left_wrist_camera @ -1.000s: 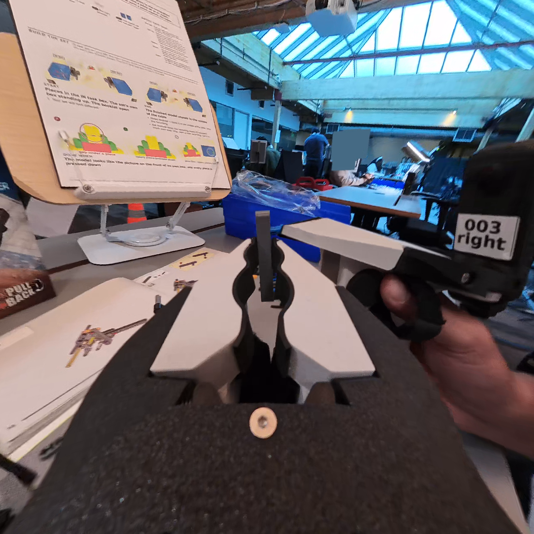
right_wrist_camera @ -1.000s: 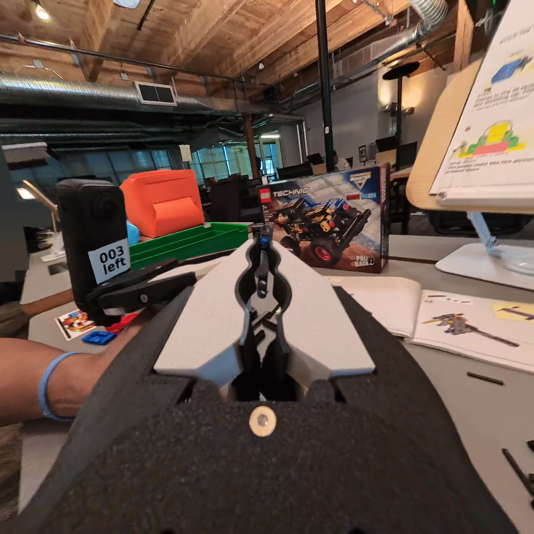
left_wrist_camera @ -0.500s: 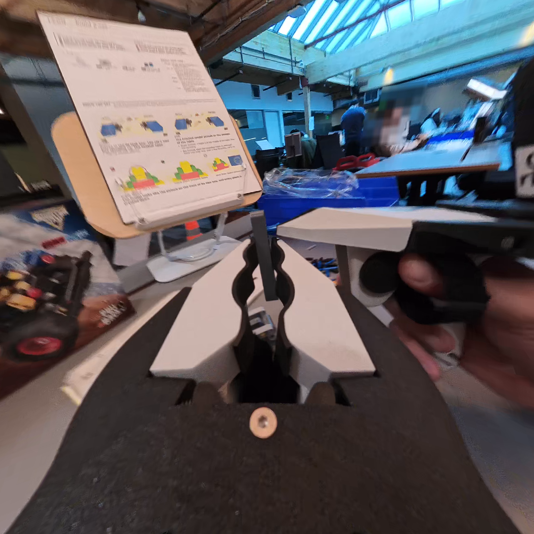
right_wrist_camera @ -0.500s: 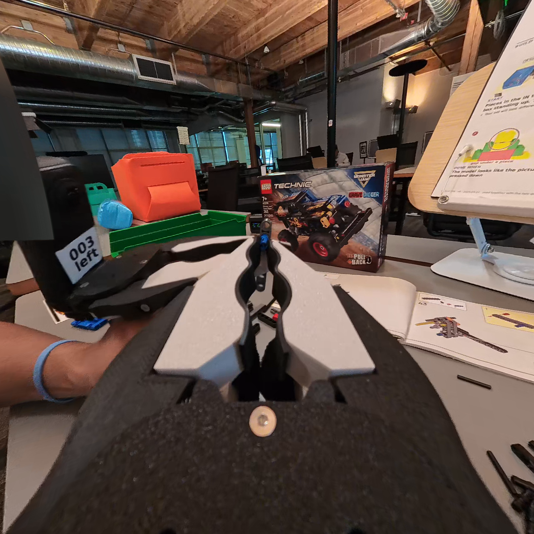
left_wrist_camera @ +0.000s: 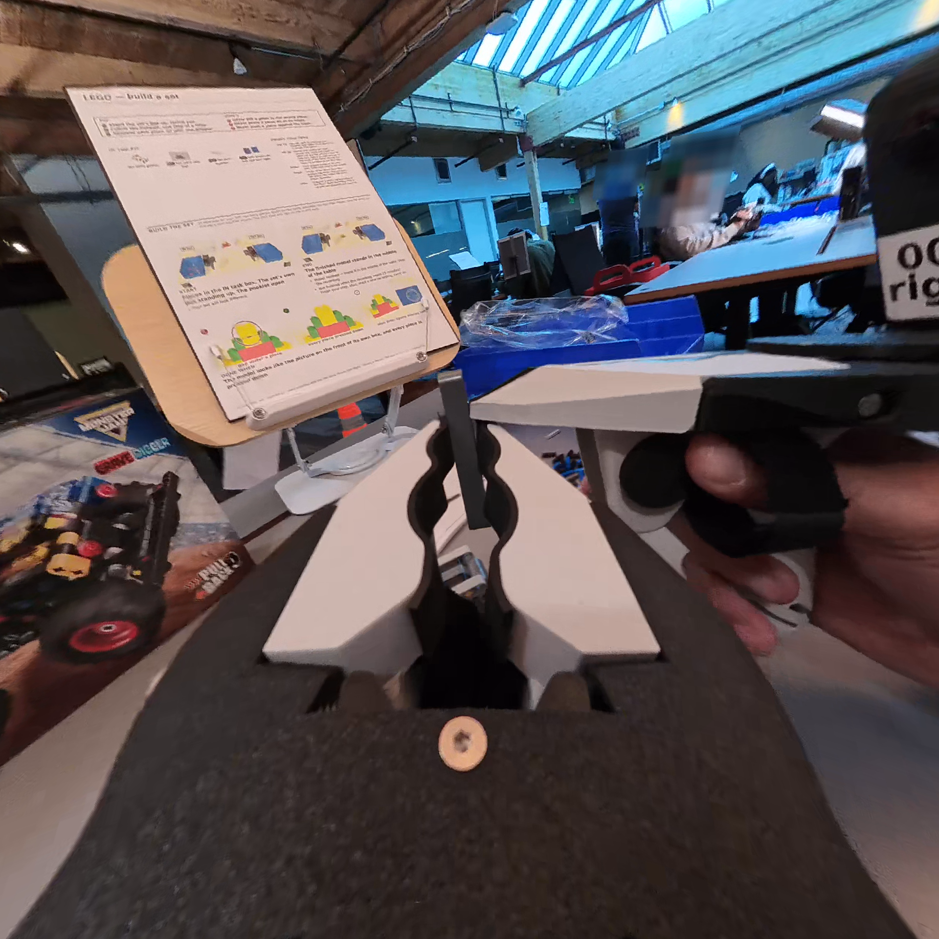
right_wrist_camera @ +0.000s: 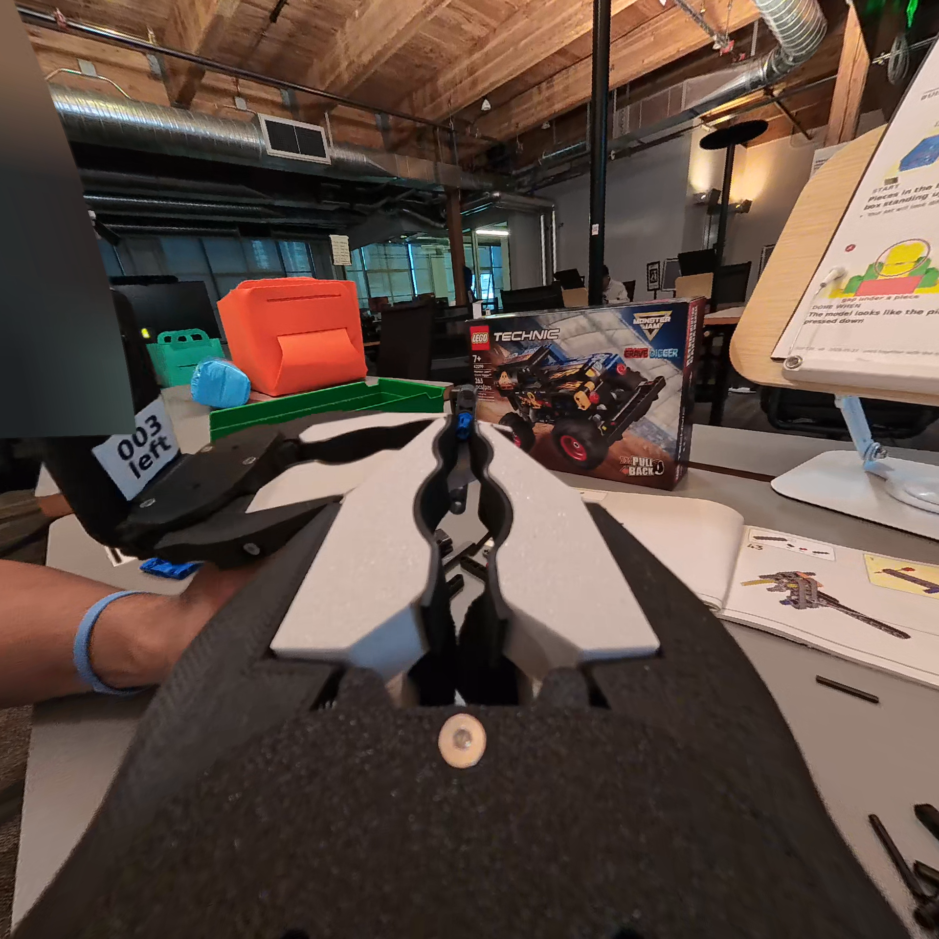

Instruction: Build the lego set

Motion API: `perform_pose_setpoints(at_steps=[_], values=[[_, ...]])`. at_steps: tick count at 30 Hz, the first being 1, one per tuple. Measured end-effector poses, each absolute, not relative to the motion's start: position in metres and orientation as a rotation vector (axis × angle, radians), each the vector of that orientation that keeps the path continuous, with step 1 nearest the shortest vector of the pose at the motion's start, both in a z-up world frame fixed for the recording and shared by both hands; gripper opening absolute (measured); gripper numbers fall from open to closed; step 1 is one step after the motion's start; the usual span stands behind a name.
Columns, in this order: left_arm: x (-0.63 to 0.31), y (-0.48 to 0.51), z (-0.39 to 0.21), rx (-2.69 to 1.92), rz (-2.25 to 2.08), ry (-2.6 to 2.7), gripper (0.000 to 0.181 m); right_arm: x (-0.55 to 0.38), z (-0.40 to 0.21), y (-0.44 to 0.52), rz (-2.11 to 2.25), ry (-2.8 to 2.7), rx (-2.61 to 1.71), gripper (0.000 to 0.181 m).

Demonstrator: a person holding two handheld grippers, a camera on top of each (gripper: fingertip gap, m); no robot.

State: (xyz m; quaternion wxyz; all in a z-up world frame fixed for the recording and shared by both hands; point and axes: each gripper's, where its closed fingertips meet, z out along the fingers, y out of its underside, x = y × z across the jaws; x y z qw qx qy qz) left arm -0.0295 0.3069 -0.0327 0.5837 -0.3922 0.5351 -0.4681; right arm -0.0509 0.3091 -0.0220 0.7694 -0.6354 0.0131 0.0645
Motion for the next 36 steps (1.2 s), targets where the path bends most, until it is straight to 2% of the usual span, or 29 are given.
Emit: perform_pose_setpoints(at_steps=[6,11,14,16,18,21,30,36], values=[[-0.022,0.312,-0.041,-0.922,-1.168,1.385,0.007,-0.046,-0.028,0.31,0.199,0.022,-1.449,0.006],[-0.03,0.294,-0.055,-0.82,-1.341,1.641,0.006,-0.038,-0.024,0.286,0.157,-0.283,-1.517,0.044],[-0.034,0.281,-0.067,-0.759,-1.319,1.762,0.006,-0.052,-0.043,0.277,0.14,-0.622,-1.663,0.058],[-0.037,0.272,-0.066,-0.725,-1.325,1.779,0.006,-0.06,-0.051,0.276,0.151,-0.728,-1.69,0.055],[-0.039,0.265,-0.065,-0.71,-1.349,1.784,0.006,-0.065,-0.051,0.277,0.162,-0.762,-1.637,0.039],[-0.04,0.261,-0.064,-0.693,-1.364,1.789,0.006,-0.069,-0.042,0.272,0.212,-0.751,-1.554,0.027],[-0.045,0.254,-0.067,-0.682,-1.418,1.838,0.006,-0.072,-0.048,0.269,0.191,-0.815,-1.566,0.023],[-0.047,0.251,-0.07,-0.677,-1.443,1.867,0.006,-0.075,-0.051,0.264,0.22,-0.844,-1.571,0.027]])
